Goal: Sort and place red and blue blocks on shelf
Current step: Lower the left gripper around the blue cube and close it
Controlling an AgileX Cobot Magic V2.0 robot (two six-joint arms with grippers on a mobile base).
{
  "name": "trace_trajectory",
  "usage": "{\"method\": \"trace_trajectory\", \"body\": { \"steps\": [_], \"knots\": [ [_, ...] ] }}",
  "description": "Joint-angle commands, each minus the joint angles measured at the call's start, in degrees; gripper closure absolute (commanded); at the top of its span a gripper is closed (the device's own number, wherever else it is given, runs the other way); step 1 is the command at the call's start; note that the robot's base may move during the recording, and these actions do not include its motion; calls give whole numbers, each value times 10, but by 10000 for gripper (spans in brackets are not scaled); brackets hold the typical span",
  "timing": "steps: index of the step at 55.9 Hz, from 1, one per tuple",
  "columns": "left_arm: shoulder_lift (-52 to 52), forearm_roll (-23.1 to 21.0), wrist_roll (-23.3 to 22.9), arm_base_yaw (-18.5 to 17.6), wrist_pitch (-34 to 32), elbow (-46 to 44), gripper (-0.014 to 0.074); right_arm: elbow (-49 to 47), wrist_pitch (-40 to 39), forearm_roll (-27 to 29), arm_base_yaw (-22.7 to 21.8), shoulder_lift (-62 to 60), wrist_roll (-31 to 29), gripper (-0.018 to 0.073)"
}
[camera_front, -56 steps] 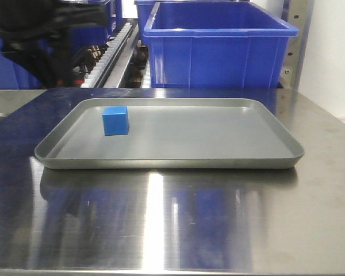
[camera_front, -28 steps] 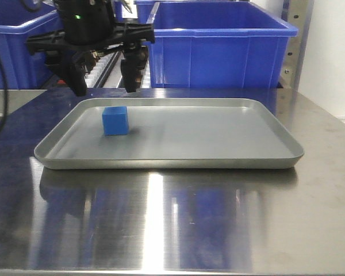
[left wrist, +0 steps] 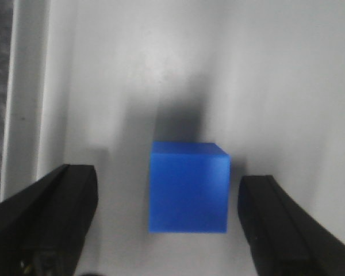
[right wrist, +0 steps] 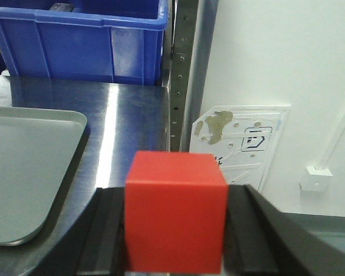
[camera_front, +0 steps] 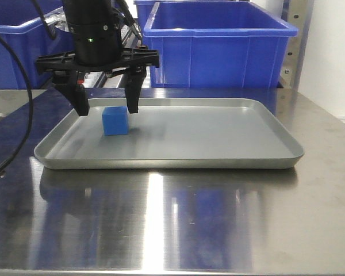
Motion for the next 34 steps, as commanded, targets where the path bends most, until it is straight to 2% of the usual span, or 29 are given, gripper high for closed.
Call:
{"method": "trace_trajectory", "body": {
  "steps": [1,19,27,34],
  "knots": [
    [-23,4,-8,-3,-12,-19,36,-15,-49,-5,-4,3,-4,176],
    [0,3,-8,-3,-13,-19,41,-15,-49,-5,-4,3,-4,176],
    [0,4,-8,-3,-16,-19,102,-15,-49,-5,-4,3,-4,176],
    [0,4,-8,-3,-16,-19,192,-15,-49,-5,-4,3,-4,176]
  ]
}}
